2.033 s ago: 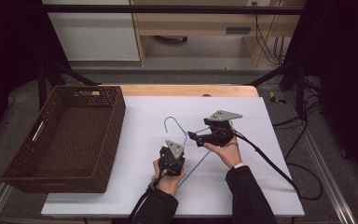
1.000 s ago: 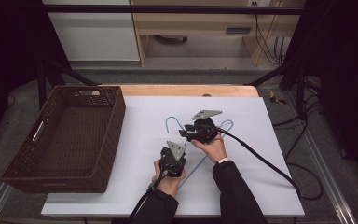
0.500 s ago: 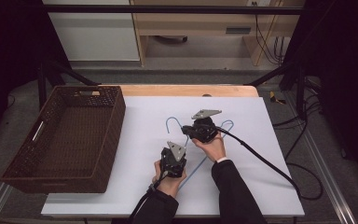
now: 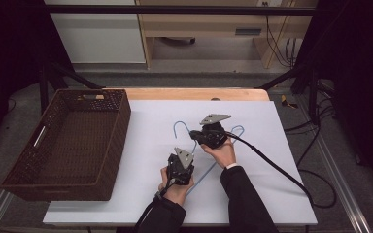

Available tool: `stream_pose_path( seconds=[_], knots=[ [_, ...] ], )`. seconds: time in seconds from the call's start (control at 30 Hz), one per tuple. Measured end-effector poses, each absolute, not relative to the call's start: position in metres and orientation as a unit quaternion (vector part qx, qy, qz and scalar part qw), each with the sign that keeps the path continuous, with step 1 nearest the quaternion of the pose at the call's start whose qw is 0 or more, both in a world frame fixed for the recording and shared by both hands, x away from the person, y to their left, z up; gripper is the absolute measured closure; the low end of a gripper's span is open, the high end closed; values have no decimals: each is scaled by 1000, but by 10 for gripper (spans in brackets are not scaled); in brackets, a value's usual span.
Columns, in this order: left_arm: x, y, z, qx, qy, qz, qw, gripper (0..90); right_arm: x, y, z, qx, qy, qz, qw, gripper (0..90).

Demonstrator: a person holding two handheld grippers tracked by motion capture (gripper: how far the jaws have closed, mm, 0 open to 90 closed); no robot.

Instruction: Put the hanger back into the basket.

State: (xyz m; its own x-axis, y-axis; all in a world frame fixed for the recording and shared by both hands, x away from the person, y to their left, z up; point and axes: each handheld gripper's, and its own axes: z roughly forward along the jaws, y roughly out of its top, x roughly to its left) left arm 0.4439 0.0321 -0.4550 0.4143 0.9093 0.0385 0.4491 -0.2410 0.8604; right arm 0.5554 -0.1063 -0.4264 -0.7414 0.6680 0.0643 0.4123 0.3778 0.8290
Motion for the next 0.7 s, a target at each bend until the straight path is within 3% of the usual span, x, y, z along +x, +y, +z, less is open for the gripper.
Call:
stream_pose_path(
  seconds=[0.1, 0.13, 0.57, 0.7],
  knots=[
    [444, 32, -455, 736, 461, 282, 407, 874, 556, -105, -429, 332, 817, 451, 134, 814],
    [444, 32, -456, 737, 461, 282, 406, 874, 556, -105, -430, 331, 818, 450, 140, 846],
    [446, 35, -455, 743, 458, 269, 408, 867, 556, -107, -427, 320, 825, 444, 140, 864],
    [450, 40, -452, 750, 455, 238, 417, 769, 554, -107, -426, 315, 824, 451, 136, 865]
  ],
)
